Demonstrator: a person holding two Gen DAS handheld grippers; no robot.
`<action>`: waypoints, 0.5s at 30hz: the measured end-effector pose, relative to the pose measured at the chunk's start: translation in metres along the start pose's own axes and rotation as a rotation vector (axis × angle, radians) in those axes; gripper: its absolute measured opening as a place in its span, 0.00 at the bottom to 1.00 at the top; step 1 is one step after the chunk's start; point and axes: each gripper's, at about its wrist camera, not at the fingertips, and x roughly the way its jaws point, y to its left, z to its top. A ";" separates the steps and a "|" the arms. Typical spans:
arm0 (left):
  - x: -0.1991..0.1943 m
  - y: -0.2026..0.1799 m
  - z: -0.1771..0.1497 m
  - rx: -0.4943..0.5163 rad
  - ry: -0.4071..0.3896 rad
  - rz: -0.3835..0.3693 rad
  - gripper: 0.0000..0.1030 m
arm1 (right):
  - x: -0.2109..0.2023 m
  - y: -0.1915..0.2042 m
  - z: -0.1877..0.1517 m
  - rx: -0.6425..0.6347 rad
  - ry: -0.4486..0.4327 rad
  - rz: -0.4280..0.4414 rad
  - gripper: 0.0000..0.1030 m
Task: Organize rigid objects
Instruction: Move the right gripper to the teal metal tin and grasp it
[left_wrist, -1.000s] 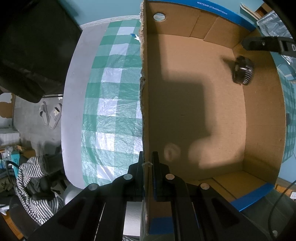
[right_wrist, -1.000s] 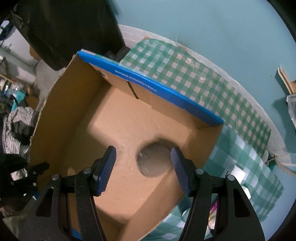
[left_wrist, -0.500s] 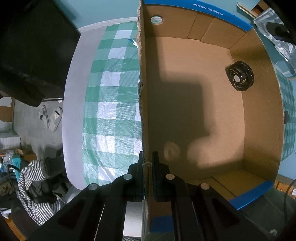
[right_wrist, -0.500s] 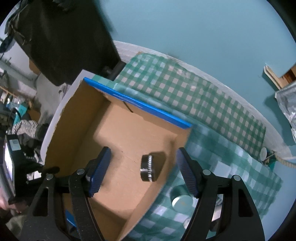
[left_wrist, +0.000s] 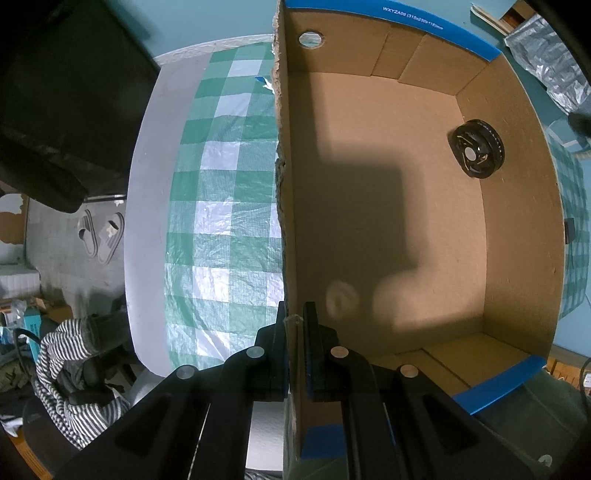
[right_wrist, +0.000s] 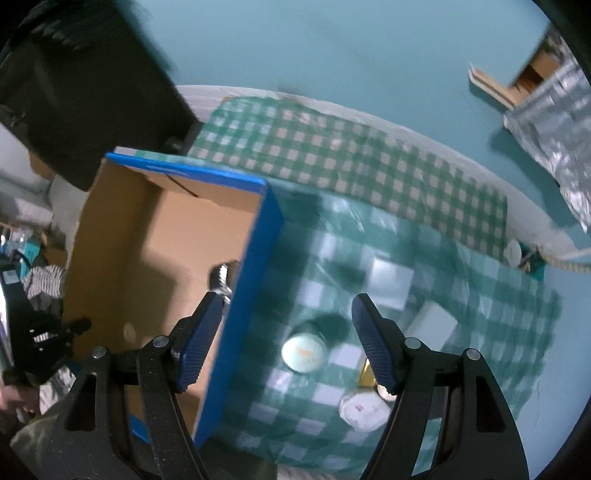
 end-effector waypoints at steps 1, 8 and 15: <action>0.000 0.000 0.000 0.000 0.000 0.000 0.06 | 0.003 -0.003 -0.003 0.010 0.008 -0.001 0.72; 0.000 0.000 0.000 0.001 -0.001 -0.001 0.06 | 0.034 -0.021 -0.033 0.037 0.079 -0.014 0.71; 0.000 0.000 -0.002 0.001 -0.001 -0.001 0.06 | 0.060 -0.024 -0.048 0.027 0.110 -0.010 0.71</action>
